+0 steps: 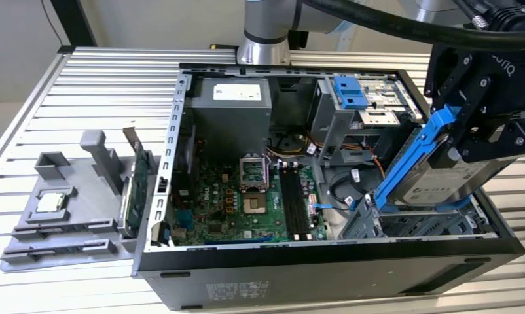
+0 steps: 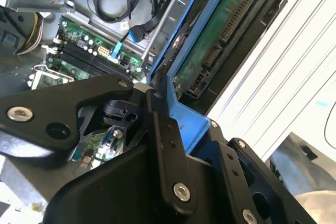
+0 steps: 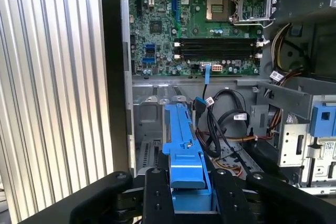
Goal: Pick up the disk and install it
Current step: 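Pick up the disk, then insert the disk into the insertion slot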
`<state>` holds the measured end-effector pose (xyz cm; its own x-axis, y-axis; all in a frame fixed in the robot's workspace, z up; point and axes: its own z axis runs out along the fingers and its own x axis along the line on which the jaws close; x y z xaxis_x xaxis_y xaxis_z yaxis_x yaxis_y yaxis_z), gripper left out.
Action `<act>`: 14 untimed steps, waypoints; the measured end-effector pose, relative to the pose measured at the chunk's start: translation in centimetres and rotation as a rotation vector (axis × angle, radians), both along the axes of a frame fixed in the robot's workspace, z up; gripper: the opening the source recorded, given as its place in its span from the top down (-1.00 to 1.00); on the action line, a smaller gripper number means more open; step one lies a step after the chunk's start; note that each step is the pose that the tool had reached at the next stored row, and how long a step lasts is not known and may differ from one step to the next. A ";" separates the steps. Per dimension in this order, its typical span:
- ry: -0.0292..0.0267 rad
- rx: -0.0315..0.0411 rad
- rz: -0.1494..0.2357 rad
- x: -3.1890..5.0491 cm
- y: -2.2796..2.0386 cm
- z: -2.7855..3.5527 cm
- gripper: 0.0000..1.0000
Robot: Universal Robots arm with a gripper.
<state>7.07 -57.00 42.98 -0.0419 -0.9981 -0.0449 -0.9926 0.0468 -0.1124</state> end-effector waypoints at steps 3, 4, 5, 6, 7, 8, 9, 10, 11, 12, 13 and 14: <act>0.0004 -0.0010 0.000 0.00 -0.06 -0.34 1.00; 0.0005 -0.0013 0.000 0.00 -0.07 -0.48 1.00; 0.0005 -0.0017 0.000 0.00 -0.08 -0.60 1.00; 0.0005 -0.0018 0.000 0.00 -0.08 -0.67 1.00; 0.0004 -0.0014 0.000 -0.01 -0.09 -0.72 1.00; 0.0003 -0.0007 0.000 -0.04 -0.10 -0.75 1.00; 0.0002 -0.0004 0.000 -0.10 -0.10 -0.77 1.00; 0.0002 -0.0002 0.001 -0.15 -0.11 -0.78 1.00; 0.0002 -0.0002 0.003 -0.23 -0.11 -0.78 1.00; 0.0002 -0.0002 0.004 -0.30 -0.10 -0.78 1.00; 0.0003 -0.0004 0.004 -0.37 -0.10 -0.77 1.00; 0.0003 -0.0004 0.004 -0.39 -0.10 -0.77 1.00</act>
